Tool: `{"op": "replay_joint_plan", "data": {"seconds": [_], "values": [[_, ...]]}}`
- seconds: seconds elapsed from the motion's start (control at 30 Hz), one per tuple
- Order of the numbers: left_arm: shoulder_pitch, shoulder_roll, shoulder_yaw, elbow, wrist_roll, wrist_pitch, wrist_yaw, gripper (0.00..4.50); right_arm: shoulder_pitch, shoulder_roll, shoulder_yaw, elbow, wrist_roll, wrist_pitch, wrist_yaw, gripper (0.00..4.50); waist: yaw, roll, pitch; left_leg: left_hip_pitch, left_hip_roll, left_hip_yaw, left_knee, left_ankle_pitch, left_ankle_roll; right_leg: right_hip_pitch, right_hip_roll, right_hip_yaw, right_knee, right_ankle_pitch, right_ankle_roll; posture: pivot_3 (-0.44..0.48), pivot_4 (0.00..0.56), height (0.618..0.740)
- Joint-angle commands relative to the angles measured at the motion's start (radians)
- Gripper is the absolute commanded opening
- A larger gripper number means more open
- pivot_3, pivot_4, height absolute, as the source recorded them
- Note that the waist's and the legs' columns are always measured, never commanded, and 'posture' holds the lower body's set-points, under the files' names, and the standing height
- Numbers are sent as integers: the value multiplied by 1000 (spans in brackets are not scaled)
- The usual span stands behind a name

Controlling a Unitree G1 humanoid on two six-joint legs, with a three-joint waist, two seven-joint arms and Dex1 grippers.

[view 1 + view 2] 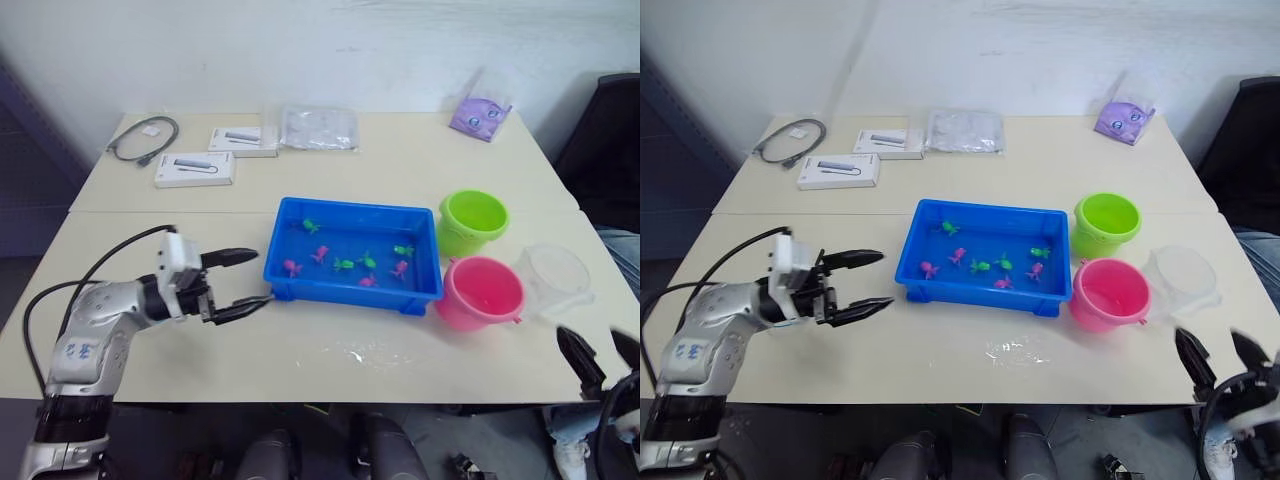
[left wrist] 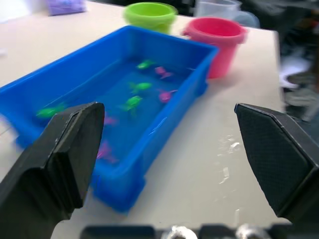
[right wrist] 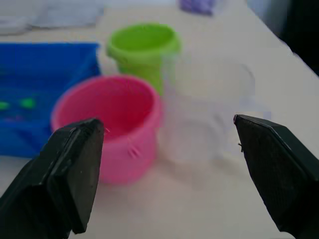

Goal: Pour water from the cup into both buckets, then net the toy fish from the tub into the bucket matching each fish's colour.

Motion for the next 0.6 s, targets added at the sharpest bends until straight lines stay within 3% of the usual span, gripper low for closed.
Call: {"op": "replay_joint_plan", "data": {"seconds": [0.03,0.2,0.3,0.43,0.6], "values": [[59,0,128,77,42,-103,91,4500,-66,-109,29,-42,19,-69,170,4424,1,-1,0,0,0,0,0,0,-1,0,0,-1,0,0,0,0,150,740],[212,21,301,137,85,-63,278,4500,-219,-185,192,32,-111,-246,373,4424,15,-4,2,-1,1,-2,-1,1,-5,-1,0,-4,-1,-1,-2,0,150,740],[302,8,409,138,102,-91,372,4500,-283,-183,279,65,-125,-292,444,4424,18,-8,3,-2,0,-2,0,1,-5,-1,0,-4,-3,-1,-1,0,150,740],[428,-34,560,150,100,3,551,4500,-363,-163,399,101,-129,-317,500,4424,21,-9,3,-3,0,-3,0,0,-5,1,-2,-6,-7,0,-1,0,150,740],[511,-82,633,105,81,93,660,4500,-398,-158,487,125,-139,-346,566,4424,24,-9,3,-3,0,-3,0,-2,-5,1,-2,-6,-9,0,-1,0,150,740]]}}
